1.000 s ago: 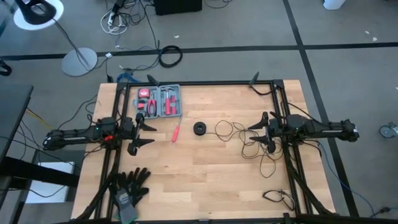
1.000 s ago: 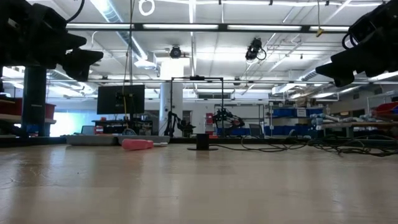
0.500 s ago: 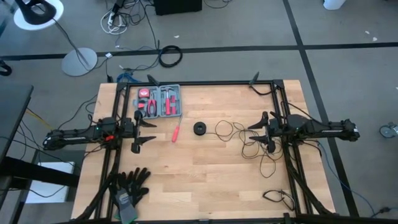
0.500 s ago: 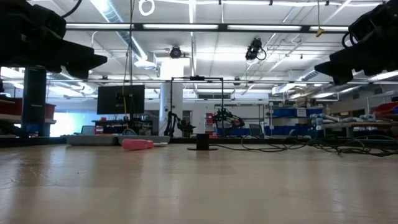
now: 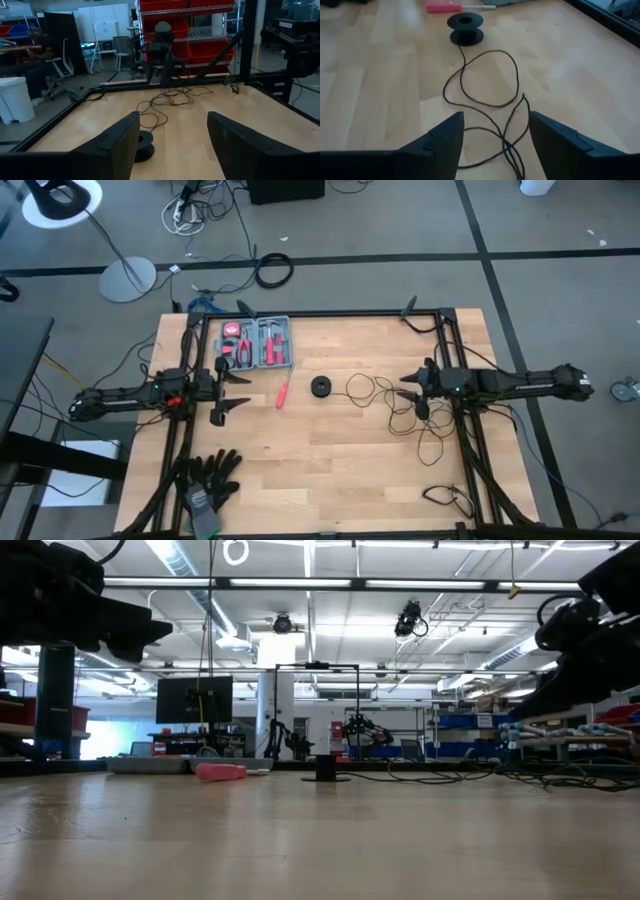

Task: Coil cords
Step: Return to Home Position

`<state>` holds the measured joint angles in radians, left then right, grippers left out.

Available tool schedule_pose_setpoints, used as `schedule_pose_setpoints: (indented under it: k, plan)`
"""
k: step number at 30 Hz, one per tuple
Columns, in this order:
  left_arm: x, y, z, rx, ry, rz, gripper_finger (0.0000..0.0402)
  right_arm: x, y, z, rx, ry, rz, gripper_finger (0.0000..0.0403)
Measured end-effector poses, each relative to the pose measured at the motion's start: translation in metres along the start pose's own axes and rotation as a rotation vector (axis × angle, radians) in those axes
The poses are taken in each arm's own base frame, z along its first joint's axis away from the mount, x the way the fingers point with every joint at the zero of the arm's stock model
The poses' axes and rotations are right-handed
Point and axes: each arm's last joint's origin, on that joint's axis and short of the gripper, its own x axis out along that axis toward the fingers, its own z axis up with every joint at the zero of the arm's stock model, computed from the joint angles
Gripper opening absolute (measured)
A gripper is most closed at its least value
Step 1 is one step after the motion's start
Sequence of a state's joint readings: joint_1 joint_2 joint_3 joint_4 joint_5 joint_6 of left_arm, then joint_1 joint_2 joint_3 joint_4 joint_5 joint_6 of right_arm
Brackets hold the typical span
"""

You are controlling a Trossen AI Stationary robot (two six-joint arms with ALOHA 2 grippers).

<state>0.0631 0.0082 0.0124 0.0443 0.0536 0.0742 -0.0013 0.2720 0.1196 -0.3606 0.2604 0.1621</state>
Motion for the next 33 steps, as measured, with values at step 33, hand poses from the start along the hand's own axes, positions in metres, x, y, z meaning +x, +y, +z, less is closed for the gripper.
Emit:
schedule_pose_setpoints:
  k: [33]
  plan:
    - [0.0, 0.0001, 0.0015, 0.001, -0.016, 0.002, 0.0239, 0.0025, 0.0012, 0.003, -0.002, -0.011, 0.002, 0.0221]
